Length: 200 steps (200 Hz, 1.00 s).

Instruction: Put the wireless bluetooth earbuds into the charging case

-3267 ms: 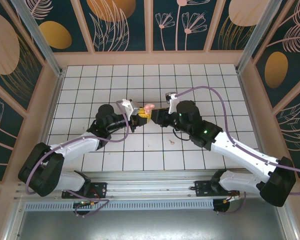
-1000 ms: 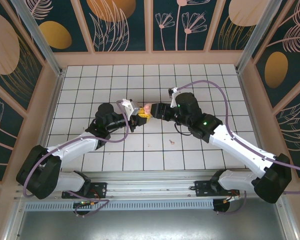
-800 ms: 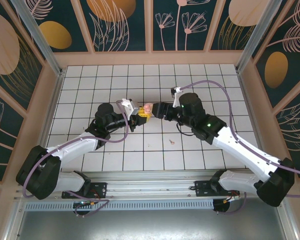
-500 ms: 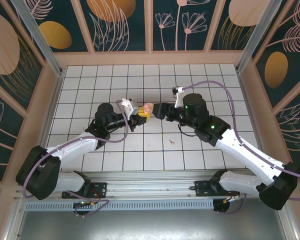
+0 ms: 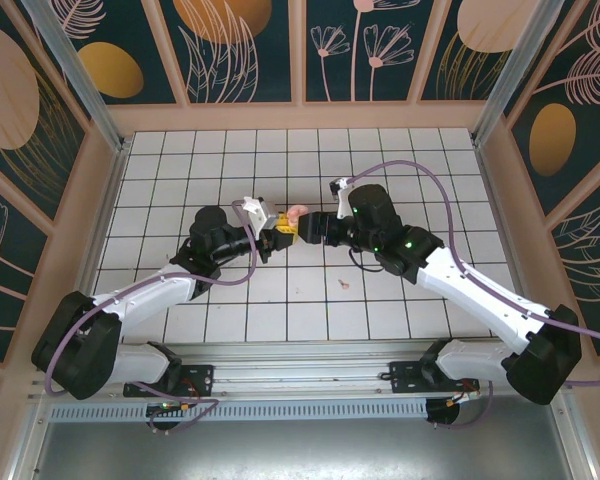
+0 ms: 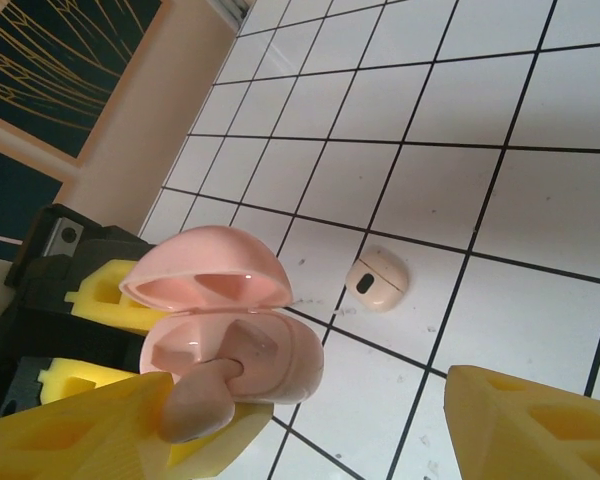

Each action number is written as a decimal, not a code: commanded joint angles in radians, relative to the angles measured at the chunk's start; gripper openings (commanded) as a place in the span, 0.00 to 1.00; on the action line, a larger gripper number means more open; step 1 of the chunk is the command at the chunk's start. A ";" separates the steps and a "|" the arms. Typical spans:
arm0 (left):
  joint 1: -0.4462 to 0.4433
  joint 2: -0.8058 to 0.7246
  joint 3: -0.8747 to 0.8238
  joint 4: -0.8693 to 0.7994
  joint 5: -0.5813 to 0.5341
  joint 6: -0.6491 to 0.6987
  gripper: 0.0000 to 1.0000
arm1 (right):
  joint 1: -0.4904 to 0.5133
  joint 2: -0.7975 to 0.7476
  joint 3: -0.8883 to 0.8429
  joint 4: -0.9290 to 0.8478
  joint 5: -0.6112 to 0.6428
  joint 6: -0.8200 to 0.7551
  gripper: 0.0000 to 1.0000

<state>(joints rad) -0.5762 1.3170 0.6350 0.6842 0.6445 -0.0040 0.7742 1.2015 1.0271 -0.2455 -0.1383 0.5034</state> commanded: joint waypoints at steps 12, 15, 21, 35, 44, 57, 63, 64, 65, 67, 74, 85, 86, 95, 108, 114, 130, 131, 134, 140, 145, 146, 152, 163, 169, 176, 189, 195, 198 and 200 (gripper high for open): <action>-0.007 -0.023 0.034 0.026 0.002 0.012 0.16 | 0.007 -0.007 0.025 -0.025 0.037 -0.007 0.71; -0.007 -0.023 0.034 0.026 0.002 0.011 0.16 | 0.007 -0.009 0.023 -0.024 0.038 -0.006 0.70; -0.006 -0.022 0.034 0.026 0.002 0.010 0.16 | 0.005 -0.014 0.018 -0.022 0.040 -0.003 0.71; -0.007 -0.022 0.035 0.028 0.001 0.011 0.16 | 0.002 -0.025 0.007 -0.016 0.045 0.001 0.71; -0.007 -0.022 0.034 0.028 0.002 0.010 0.16 | 0.001 -0.033 0.000 -0.010 0.045 0.006 0.71; -0.007 -0.024 0.034 0.028 0.003 0.010 0.16 | -0.004 -0.040 -0.010 -0.004 0.043 0.010 0.71; -0.008 -0.023 0.034 0.028 0.003 0.009 0.16 | -0.006 -0.045 -0.014 0.000 0.042 0.012 0.71; -0.008 -0.023 0.034 0.028 0.003 0.010 0.16 | -0.006 -0.045 -0.014 0.001 0.041 0.013 0.71; -0.007 -0.023 0.034 0.028 0.003 0.010 0.16 | -0.006 -0.045 -0.014 0.001 0.040 0.013 0.71; -0.007 -0.022 0.034 0.028 0.003 0.009 0.16 | -0.007 -0.047 -0.015 0.003 0.040 0.013 0.71; -0.008 -0.022 0.034 0.028 0.004 0.010 0.16 | -0.009 -0.049 -0.018 0.007 0.038 0.015 0.70; -0.007 -0.023 0.034 0.027 0.004 0.010 0.16 | -0.012 -0.051 -0.021 0.011 0.031 0.017 0.70; -0.007 -0.023 0.034 0.027 0.004 0.010 0.16 | -0.012 -0.051 -0.021 0.012 0.031 0.017 0.70; -0.007 -0.025 0.034 0.028 0.004 0.010 0.16 | -0.013 -0.051 -0.024 0.012 0.025 0.017 0.70; -0.007 -0.025 0.034 0.028 0.003 0.010 0.16 | -0.015 -0.052 -0.026 0.014 0.019 0.017 0.71; -0.007 -0.024 0.035 0.028 0.004 0.010 0.16 | -0.017 -0.053 -0.029 0.014 0.018 0.017 0.71; -0.007 -0.024 0.035 0.028 0.004 0.010 0.16 | -0.019 -0.058 -0.036 0.017 0.013 0.020 0.71; -0.007 -0.025 0.035 0.028 0.004 0.009 0.16 | -0.019 -0.057 -0.037 0.017 0.013 0.020 0.71; -0.007 -0.026 0.035 0.028 0.004 0.010 0.16 | -0.019 -0.058 -0.037 0.017 0.013 0.020 0.71; -0.007 -0.026 0.035 0.028 0.003 0.010 0.16 | -0.023 -0.060 -0.040 0.019 0.011 0.023 0.71; -0.008 -0.027 0.036 0.028 0.003 0.010 0.16 | -0.024 -0.063 -0.043 0.021 0.010 0.024 0.71; -0.006 -0.026 0.037 0.028 0.003 0.010 0.16 | -0.024 -0.064 -0.044 0.021 0.009 0.024 0.71; -0.007 -0.026 0.036 0.028 0.004 0.010 0.16 | -0.027 -0.066 -0.047 0.024 0.006 0.025 0.70; -0.008 -0.026 0.038 0.026 0.004 0.009 0.16 | -0.032 -0.072 -0.053 0.032 0.001 0.029 0.71; -0.008 -0.025 0.038 0.026 0.006 0.010 0.16 | -0.033 -0.074 -0.056 0.035 -0.001 0.030 0.70; -0.008 -0.026 0.041 0.026 0.007 0.010 0.16 | -0.036 -0.076 -0.059 0.038 -0.004 0.032 0.71; -0.007 -0.025 0.041 0.026 0.007 0.010 0.16 | -0.040 -0.080 -0.065 0.041 -0.006 0.035 0.71; -0.007 -0.024 0.042 0.026 0.008 0.010 0.16 | -0.042 -0.083 -0.068 0.044 -0.007 0.036 0.71; -0.008 -0.024 0.042 0.027 0.008 0.010 0.16 | -0.042 -0.084 -0.068 0.045 -0.007 0.036 0.71; -0.007 -0.025 0.042 0.027 0.009 0.010 0.16 | -0.042 -0.085 -0.069 0.045 -0.009 0.037 0.71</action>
<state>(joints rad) -0.5793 1.3151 0.6376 0.6838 0.6449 -0.0040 0.7448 1.1431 0.9802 -0.2283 -0.1398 0.5232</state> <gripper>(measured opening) 0.179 0.705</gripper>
